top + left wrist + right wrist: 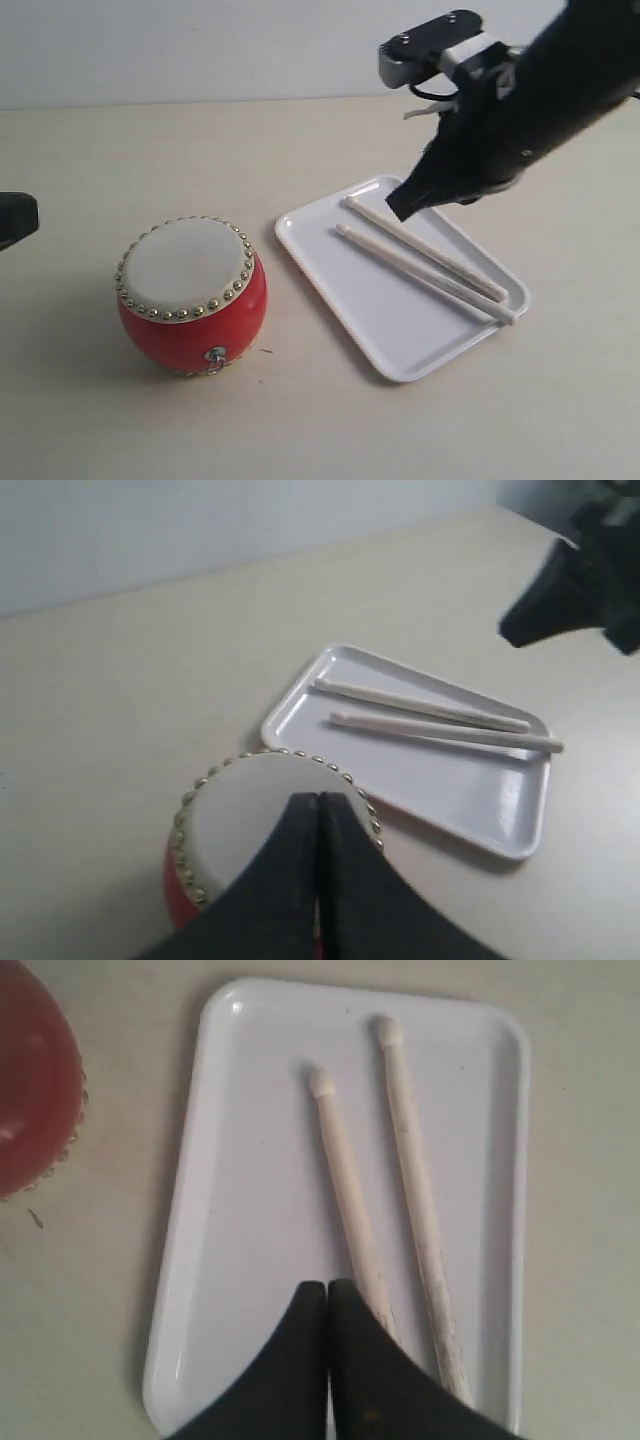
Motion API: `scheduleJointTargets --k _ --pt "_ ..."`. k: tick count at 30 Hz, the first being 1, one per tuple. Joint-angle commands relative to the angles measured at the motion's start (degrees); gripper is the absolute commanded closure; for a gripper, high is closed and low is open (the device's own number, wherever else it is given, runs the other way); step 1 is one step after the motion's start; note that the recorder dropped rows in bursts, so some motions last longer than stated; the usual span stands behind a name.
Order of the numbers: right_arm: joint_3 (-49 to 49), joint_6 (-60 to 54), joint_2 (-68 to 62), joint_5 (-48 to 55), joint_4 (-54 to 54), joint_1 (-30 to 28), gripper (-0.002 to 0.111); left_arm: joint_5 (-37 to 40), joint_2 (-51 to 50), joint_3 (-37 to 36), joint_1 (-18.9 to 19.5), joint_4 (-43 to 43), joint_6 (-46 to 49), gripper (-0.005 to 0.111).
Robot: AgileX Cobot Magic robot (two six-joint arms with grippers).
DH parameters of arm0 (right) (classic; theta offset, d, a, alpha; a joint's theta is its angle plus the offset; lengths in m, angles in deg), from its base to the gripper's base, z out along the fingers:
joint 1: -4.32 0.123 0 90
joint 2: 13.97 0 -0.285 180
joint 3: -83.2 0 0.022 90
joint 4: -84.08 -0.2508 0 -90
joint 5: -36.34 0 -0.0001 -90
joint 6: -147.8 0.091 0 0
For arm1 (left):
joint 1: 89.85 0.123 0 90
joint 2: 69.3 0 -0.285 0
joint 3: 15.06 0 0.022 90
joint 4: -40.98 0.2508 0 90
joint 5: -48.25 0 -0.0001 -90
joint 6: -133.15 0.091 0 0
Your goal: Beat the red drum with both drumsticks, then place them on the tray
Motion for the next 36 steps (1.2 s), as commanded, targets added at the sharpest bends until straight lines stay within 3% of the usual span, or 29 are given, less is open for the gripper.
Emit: scheduleJointTargets --k 1,5,12,36 --pt "12.0 -0.6 11.9 -13.0 -0.7 0.1 0.108 -7.9 2.8 -4.1 -0.1 -3.0 -0.3 0.107" --pt "19.3 -0.6 20.6 -19.7 -1.0 0.1 0.108 -11.9 2.9 -5.9 -0.1 -6.7 -0.3 0.107" --pt "20.4 -0.6 27.3 -20.8 -3.8 0.1 0.108 -12.0 2.9 -6.1 -0.1 -6.8 -0.3 0.107" --pt "20.4 -0.6 28.1 -20.8 -3.9 0.1 0.108 -11.4 4.0 -6.1 -0.1 -6.6 0.1 0.107"
